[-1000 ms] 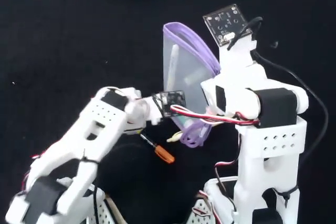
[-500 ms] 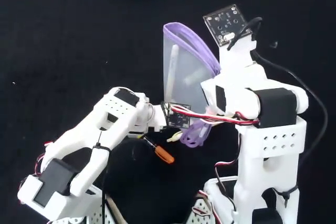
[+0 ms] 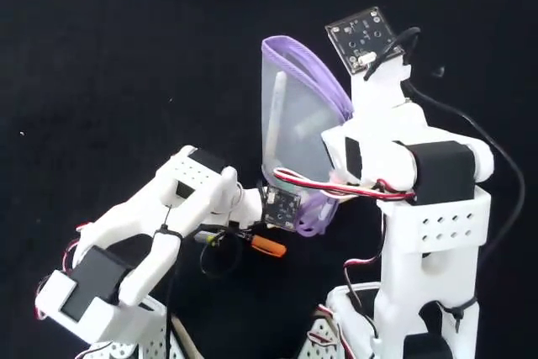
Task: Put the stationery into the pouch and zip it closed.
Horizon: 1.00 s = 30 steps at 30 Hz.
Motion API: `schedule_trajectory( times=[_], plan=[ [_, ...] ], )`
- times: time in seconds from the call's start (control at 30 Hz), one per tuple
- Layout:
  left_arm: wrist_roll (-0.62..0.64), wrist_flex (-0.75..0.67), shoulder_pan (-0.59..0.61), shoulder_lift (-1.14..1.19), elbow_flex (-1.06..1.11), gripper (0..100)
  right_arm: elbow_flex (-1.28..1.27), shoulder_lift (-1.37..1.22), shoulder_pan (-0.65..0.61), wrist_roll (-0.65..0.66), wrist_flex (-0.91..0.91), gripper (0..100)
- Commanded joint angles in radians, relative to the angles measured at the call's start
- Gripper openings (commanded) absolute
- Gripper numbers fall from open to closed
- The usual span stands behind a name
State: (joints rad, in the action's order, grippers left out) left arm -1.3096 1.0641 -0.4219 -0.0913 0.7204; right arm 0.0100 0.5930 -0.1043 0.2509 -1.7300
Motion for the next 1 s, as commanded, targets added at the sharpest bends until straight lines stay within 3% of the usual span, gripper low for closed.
schedule_trajectory(
  times=[0.0, 0.17, 0.53, 0.73, 0.97],
  plan=[
    [-0.011, 0.009, -0.005, -0.006, -0.025, 16, 0.004, 0.027, 0.02, -0.008, -0.011, 1.2],
    [-0.008, 0.009, 0.002, -0.012, -0.025, 2, 0.004, 0.027, 0.02, -0.008, -0.011, 1.2],
    [-0.003, 0.021, 0.047, -0.069, -0.016, 3, 0.004, 0.027, 0.02, -0.008, -0.014, 1.2],
    [0.086, 0.091, 0.117, -0.308, -0.018, 3, 0.004, 0.027, 0.015, -0.008, -0.014, 1.2],
    [0.282, 0.018, 0.179, -0.678, -0.005, 3, -0.036, 0.025, 0.011, 0.0, -0.006, 1.3]
  ],
)
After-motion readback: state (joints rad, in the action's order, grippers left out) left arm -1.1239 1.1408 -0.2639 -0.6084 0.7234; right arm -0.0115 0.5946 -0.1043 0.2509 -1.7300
